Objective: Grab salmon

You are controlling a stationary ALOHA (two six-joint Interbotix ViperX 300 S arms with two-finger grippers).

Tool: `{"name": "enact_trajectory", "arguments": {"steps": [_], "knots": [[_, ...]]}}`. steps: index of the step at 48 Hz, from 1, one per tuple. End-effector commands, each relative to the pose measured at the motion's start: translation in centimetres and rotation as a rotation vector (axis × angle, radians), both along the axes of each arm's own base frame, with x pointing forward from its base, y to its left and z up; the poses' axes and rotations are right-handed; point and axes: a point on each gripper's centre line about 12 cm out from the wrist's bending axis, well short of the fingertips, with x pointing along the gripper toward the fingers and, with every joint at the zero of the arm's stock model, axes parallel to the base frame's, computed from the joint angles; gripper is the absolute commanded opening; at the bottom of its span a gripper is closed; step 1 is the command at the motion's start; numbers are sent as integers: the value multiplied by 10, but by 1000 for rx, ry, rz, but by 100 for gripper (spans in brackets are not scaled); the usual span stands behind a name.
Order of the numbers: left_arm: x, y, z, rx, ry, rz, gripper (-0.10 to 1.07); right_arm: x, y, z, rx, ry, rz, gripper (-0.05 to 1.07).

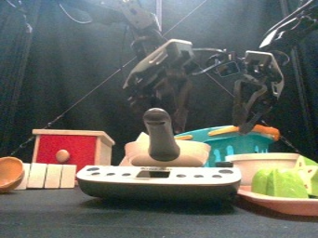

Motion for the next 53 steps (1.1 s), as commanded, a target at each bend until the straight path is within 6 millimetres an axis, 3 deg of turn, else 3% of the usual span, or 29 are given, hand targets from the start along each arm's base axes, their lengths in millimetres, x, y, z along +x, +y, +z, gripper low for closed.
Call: {"name": "enact_trajectory", "arguments": {"steps": [1,10,19,27,35,46,53], "knots": [[-5,2,39,40,-110,-24,87,0,3,12,18,-38,-3,86],[-34,0,59,57,-183,-42,87,-8,20,18,76,-42,15,86],[-70,2,70,31,-328,-62,87,-29,55,19,201,15,49,86],[-105,5,61,11,-449,-109,87,-40,82,14,356,70,48,86],[-138,24,45,36,-502,-121,87,-39,97,2,445,124,24,86],[-165,23,48,79,-651,-236,87,-36,120,-19,429,228,67,85],[-174,22,47,93,-682,-269,87,-36,127,-34,434,324,-20,85]]}}
